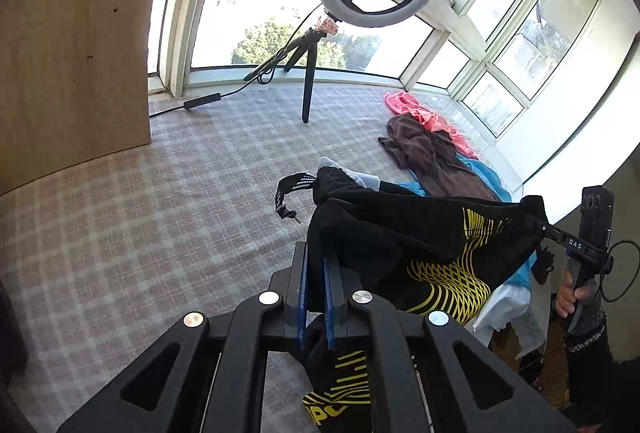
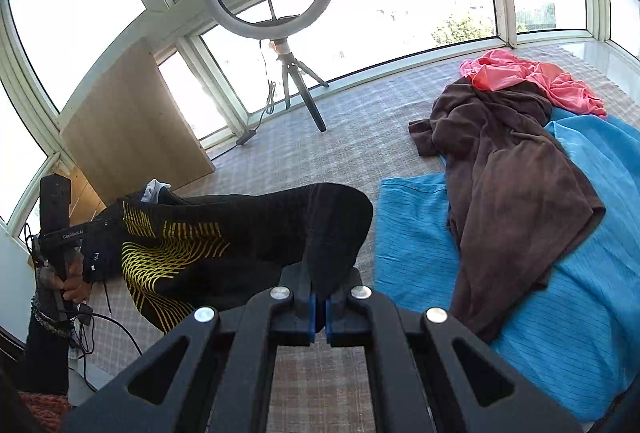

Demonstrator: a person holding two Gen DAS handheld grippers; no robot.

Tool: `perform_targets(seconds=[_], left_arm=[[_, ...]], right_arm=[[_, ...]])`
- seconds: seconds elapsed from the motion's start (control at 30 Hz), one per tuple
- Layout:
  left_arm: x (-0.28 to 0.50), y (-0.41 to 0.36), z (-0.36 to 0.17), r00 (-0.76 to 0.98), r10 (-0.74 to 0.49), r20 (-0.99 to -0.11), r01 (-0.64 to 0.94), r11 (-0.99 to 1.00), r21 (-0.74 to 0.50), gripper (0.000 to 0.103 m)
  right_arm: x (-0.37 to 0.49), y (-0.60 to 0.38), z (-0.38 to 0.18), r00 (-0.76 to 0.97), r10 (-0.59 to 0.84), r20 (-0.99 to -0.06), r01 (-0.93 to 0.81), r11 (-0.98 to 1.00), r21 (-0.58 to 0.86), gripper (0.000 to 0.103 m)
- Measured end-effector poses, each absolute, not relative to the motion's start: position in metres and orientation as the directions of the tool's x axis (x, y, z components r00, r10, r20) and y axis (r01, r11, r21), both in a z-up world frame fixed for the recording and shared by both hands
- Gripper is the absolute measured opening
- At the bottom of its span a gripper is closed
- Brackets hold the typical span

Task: Fold clothes

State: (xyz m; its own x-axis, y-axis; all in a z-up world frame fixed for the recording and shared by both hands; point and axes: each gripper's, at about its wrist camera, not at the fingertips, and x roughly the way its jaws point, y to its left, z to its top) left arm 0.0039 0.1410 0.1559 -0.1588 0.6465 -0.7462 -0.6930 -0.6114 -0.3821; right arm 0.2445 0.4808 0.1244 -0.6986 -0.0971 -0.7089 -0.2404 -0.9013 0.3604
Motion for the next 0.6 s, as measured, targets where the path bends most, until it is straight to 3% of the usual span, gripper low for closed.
perform_targets(seconds=[0.07, 0.13, 0.17, 0.27, 0.37, 0.57, 0.6], left_arm=[[0.009, 0.116, 0.122, -0.237, 0.479, -0.845, -0.652, -0.723, -0.228, 0.018], [0.005, 0.085, 0.078, -0.248, 0.312, -0.917, -0.563, -0.817, -0.126, 0.015], [0.006, 0.068, 0.065, -0.228, 0.296, -0.927, -0.516, -0.844, -0.143, 0.015], [0.019, 0.032, 0.058, -0.203, 0.348, -0.915, -0.42, -0.875, -0.239, 0.015], [0.038, 0.043, 0.081, -0.22, 0.431, -0.875, -0.441, -0.844, -0.305, 0.015], [0.056, 0.116, 0.116, -0.18, 0.577, -0.796, -0.544, -0.733, -0.408, 0.029], [0.057, 0.13, 0.114, -0.162, 0.577, -0.801, -0.552, -0.725, -0.411, 0.037]], right_arm=[[0.24, 0.456, 0.098, -0.633, -0.185, -0.752, -0.194, -0.902, 0.385, 0.002], [0.234, 0.423, 0.058, -0.522, -0.279, -0.806, -0.144, -0.902, 0.406, 0.002], [0.232, 0.405, 0.041, -0.47, -0.32, -0.823, -0.114, -0.902, 0.416, 0.002], [0.229, 0.353, 0.018, -0.366, -0.419, -0.831, 0.017, -0.896, 0.444, 0.002], [0.228, 0.314, 0.022, -0.322, -0.462, -0.826, 0.148, -0.887, 0.438, 0.002], [0.228, 0.305, 0.031, -0.337, -0.447, -0.829, 0.183, -0.895, 0.408, 0.002], [0.23, 0.309, 0.032, -0.346, -0.437, -0.83, 0.176, -0.899, 0.401, 0.002]])
